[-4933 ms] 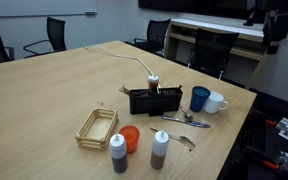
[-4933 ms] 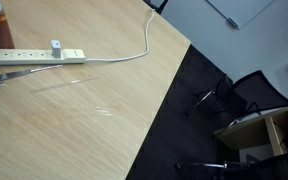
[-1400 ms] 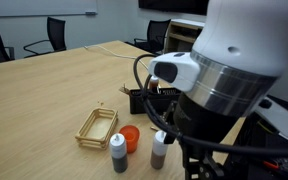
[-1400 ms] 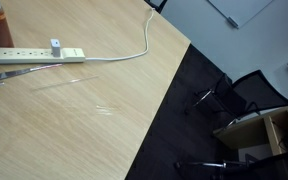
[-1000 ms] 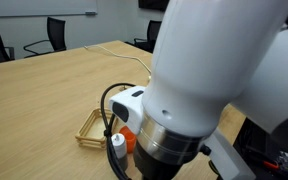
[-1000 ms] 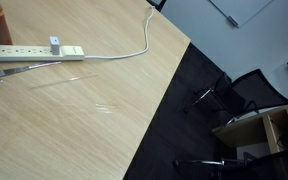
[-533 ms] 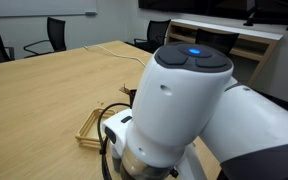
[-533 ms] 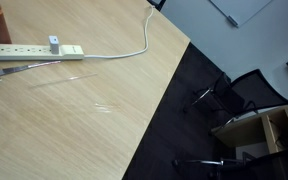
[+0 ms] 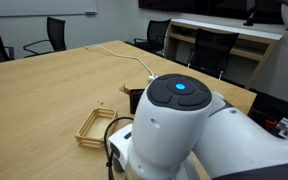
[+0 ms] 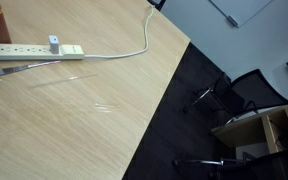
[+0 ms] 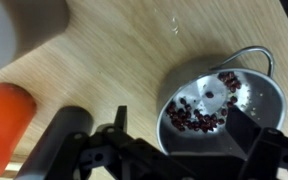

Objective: Move the silver pot to the right

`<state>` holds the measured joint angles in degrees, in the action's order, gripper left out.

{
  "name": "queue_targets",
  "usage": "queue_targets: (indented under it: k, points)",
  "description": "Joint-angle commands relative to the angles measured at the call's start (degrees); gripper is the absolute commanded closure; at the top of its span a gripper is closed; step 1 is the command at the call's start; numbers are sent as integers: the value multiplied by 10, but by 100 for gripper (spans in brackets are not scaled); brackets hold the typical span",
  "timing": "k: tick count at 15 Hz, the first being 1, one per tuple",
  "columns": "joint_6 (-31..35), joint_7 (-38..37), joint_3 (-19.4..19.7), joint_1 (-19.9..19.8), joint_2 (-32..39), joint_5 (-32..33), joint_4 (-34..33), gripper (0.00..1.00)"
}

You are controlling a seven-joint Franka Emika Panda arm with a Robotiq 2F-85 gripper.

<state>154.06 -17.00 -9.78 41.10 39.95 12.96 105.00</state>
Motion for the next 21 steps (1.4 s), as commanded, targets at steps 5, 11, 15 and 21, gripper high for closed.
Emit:
queue_targets:
  k: [5,11,15,21]
  points:
    - [8,29,-11,-8,30,-51,-9,22]
    - [21,34,-15,-11,30,-73,-9,62]
    - [20,29,-11,-8,28,-76,-8,86]
    - [9,45,-15,-18,11,-75,-1,99]
